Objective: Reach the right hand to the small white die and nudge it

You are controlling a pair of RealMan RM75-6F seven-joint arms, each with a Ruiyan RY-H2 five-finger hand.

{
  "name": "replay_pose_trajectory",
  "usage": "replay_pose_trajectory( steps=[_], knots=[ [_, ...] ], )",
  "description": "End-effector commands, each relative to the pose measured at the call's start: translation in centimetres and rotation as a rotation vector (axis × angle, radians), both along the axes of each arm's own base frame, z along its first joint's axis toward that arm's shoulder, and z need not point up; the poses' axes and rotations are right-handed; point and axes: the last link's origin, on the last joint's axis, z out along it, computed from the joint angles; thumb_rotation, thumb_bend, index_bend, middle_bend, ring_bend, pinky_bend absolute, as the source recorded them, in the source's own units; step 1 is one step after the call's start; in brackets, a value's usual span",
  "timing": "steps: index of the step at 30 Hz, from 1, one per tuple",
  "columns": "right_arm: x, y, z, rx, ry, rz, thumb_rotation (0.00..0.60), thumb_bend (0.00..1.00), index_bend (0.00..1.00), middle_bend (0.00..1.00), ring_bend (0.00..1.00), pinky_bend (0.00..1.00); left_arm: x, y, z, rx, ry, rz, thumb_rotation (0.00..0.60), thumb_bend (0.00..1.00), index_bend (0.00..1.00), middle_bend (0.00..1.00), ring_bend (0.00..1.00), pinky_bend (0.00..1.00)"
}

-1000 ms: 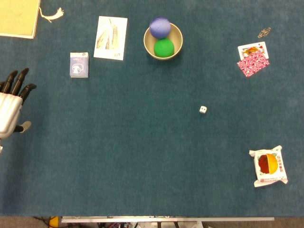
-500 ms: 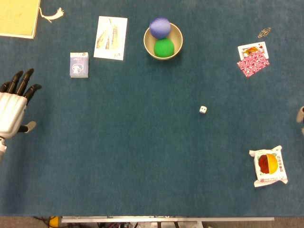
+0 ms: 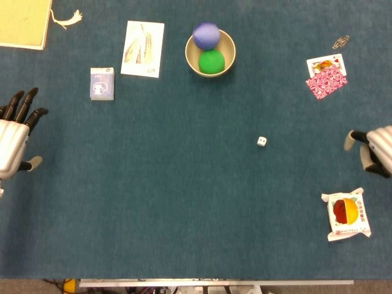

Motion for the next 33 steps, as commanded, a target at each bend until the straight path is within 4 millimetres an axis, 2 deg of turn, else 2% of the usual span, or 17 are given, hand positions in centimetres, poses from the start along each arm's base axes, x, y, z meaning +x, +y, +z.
replay_pose_trajectory(
  steps=[1,5,15,23,33],
  knots=[
    [0.3,-0.6,-0.2,-0.005,-0.018,-0.002,0.600,0.93,0.42,1.00,1.00,1.00,0.0,0.0,0.0,0.001,0.000,0.001,0.600,0.02,0.22,0.00,0.00,0.24],
    [0.5,-1.1,-0.4,-0.015,-0.044,-0.014,0.600,1.00,0.42,1.00,1.00,1.00,-0.1,-0.1,0.1,0.003,-0.001,0.006,0.600,0.02,0.21,0.00,0.00,0.24],
    [0.6,-2.6,-2.7,0.001,-0.099,-0.044,0.600,1.00,0.42,1.00,1.00,1.00,-0.4,-0.2,0.1,-0.003,0.009,0.013,0.600,0.02,0.22,0.00,0.00,0.24],
    [1.9,-4.3,-5.4,0.031,-0.167,-0.041,0.600,1.00,0.42,1.00,1.00,1.00,-0.5,-0.3,0.3,0.003,0.004,0.019,0.600,0.02,0.21,0.00,0.00,0.24],
    [3.2,-5.3,-6.9,0.051,-0.229,-0.034,0.600,1.00,0.42,1.00,1.00,1.00,-1.0,-0.6,0.4,0.000,0.011,0.038,0.600,0.02,0.22,0.00,0.00,0.24]
  ],
)
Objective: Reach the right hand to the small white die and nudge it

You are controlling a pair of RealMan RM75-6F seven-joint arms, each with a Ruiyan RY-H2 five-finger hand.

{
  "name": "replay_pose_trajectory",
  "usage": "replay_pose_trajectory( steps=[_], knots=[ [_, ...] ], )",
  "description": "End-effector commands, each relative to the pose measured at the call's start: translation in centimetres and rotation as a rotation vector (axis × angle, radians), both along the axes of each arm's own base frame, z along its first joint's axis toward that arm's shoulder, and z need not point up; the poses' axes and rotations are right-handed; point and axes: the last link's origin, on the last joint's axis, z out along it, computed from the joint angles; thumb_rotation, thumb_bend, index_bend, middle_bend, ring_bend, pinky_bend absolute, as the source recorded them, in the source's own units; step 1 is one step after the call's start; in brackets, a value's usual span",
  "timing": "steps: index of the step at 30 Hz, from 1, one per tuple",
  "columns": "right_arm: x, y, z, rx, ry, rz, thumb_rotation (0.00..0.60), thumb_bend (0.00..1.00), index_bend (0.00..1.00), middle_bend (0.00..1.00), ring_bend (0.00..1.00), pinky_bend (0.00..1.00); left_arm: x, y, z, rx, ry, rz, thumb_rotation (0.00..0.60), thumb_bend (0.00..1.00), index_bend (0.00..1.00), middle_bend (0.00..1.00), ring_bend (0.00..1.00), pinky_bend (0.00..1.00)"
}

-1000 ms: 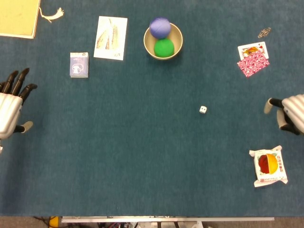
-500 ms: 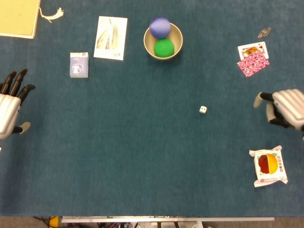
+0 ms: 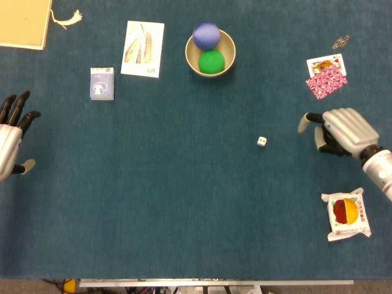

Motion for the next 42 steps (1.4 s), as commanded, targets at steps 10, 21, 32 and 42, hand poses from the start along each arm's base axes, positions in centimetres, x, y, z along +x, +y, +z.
replay_pose_trajectory(
  steps=[10,21,32,42],
  knots=[
    [0.5,-0.6,-1.8,0.041,-0.042,-0.020,0.600,1.00,0.42,1.00,1.00,1.00,-0.2,-0.1,0.0,0.000,-0.002,0.005,0.600,0.02,0.22,0.00,0.00,0.24],
    [1.2,-0.8,-2.9,0.077,-0.077,-0.028,0.540,1.00,0.42,1.00,1.00,1.00,-0.4,-0.2,0.1,0.004,-0.007,0.011,0.600,0.02,0.21,0.00,0.00,0.24],
    [1.7,-1.3,-2.6,0.102,-0.065,-0.004,0.350,1.00,0.42,1.00,1.00,1.00,-0.6,-0.4,0.1,0.002,-0.009,0.016,0.600,0.02,0.21,0.00,0.00,0.24],
    [2.7,-2.1,-3.1,0.169,0.087,0.128,0.350,1.00,0.46,1.00,1.00,1.00,-0.6,-0.3,-0.2,-0.002,-0.010,0.018,0.600,0.02,0.21,0.00,0.00,0.24]
  ],
)
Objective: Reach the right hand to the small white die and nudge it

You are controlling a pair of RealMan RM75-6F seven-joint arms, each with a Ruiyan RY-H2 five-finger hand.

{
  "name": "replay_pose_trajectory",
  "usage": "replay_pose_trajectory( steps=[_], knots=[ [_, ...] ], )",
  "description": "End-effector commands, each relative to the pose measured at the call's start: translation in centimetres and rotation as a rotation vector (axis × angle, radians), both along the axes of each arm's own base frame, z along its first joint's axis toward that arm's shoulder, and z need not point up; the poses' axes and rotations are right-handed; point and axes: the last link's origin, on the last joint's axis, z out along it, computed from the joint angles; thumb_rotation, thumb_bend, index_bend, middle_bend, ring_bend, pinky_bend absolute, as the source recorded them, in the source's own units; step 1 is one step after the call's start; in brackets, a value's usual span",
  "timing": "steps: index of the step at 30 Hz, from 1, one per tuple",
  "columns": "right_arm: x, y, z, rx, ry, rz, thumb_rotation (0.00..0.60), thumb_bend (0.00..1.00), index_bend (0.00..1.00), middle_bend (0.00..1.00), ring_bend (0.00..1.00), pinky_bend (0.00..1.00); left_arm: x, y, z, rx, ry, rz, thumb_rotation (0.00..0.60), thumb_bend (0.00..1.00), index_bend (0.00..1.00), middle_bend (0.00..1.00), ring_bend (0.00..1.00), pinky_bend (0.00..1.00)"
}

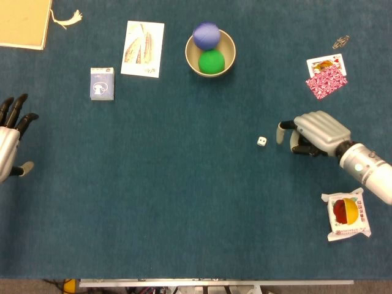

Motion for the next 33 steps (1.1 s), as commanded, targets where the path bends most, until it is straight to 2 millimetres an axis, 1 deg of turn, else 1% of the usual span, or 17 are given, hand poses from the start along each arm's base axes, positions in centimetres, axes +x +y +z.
replay_pose_trajectory(
  steps=[1,6,13,17,28,33],
  knots=[
    [0.8,-0.6,0.0,0.013,0.058,0.074,0.350,1.00,0.46,1.00,1.00,1.00,0.0,0.0,-0.1,-0.001,-0.002,0.001,0.600,0.02,0.22,0.00,0.00,0.24],
    [1.5,-1.2,0.2,-0.001,0.102,0.136,0.350,1.00,0.46,1.00,1.00,1.00,-0.1,-0.1,-0.2,-0.005,-0.002,0.003,0.600,0.02,0.21,0.00,0.00,0.24],
    [1.8,-1.4,0.2,-0.041,0.131,0.186,0.350,1.00,0.46,1.00,1.00,1.00,-0.1,0.0,-0.3,-0.005,-0.005,0.002,0.600,0.02,0.21,0.00,0.00,0.24],
    [1.7,-1.2,-0.2,-0.056,0.150,0.212,0.350,1.00,0.46,1.00,1.00,1.00,-0.1,0.0,-0.4,-0.006,-0.005,0.002,0.600,0.02,0.21,0.00,0.00,0.24],
    [2.2,-0.8,-1.8,-0.076,0.156,0.272,0.350,1.00,0.46,1.00,1.00,1.00,-0.4,-0.2,-0.1,0.001,-0.008,0.013,0.600,0.02,0.22,0.00,0.00,0.24],
    [1.9,-0.8,-2.1,-0.086,0.180,0.307,0.350,1.00,0.46,1.00,1.00,1.00,-0.6,-0.4,0.0,0.004,-0.011,0.019,0.600,0.02,0.21,0.00,0.00,0.24]
  ],
)
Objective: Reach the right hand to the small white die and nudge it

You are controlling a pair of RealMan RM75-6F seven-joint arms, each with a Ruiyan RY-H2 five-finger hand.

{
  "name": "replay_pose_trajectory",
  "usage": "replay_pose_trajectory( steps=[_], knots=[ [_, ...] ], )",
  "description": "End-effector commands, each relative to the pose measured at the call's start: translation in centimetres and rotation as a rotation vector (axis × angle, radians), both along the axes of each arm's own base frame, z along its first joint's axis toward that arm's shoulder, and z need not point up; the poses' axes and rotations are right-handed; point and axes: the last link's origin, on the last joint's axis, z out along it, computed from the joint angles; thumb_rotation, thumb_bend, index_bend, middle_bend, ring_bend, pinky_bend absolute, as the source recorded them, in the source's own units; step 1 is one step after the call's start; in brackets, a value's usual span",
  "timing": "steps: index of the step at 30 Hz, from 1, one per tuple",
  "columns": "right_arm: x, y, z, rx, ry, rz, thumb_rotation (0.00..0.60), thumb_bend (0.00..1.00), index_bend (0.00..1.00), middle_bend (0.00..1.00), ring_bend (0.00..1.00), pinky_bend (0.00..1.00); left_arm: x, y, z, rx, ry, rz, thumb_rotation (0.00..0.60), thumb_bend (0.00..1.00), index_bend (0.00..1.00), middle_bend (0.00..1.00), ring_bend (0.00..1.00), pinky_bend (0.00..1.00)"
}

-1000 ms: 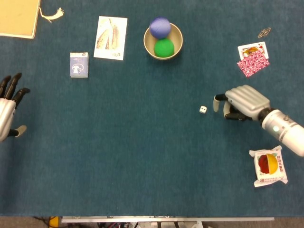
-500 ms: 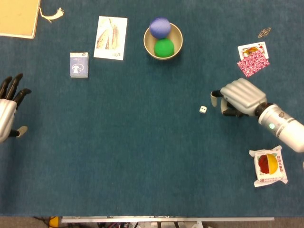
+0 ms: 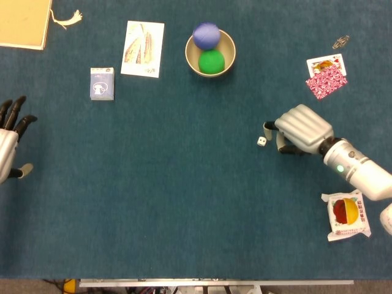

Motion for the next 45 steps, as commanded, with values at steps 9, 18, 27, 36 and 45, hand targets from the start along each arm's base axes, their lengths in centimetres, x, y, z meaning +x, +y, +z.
replay_pose_trajectory(
  steps=[9,18,27,36,45],
  knots=[
    [-0.5,-0.3,0.0,-0.023,0.021,0.016,0.350,1.00,0.46,1.00,1.00,1.00,-0.3,-0.2,0.0,-0.001,-0.005,0.011,0.600,0.02,0.22,0.00,0.00,0.24],
    [-0.4,-0.7,-1.0,-0.035,0.011,0.014,0.350,1.00,0.46,1.00,1.00,1.00,-0.5,-0.3,0.1,0.000,-0.007,0.019,0.600,0.02,0.22,0.00,0.00,0.24],
    [-0.1,-1.4,-1.5,-0.053,-0.025,0.001,0.350,1.00,0.46,1.00,1.00,1.00,-0.9,-0.6,0.3,0.001,-0.009,0.033,0.600,0.02,0.22,0.00,0.00,0.24],
    [0.2,-1.4,-1.5,-0.045,-0.056,-0.010,0.350,1.00,0.46,1.00,1.00,1.00,-0.9,-0.5,0.3,0.000,-0.010,0.031,0.600,0.02,0.21,0.00,0.00,0.24],
    [0.5,-1.1,-1.3,-0.032,-0.069,-0.012,0.350,1.00,0.46,1.00,1.00,1.00,-0.8,-0.5,0.3,0.000,-0.009,0.032,0.600,0.02,0.21,0.00,0.00,0.24]
  ],
)
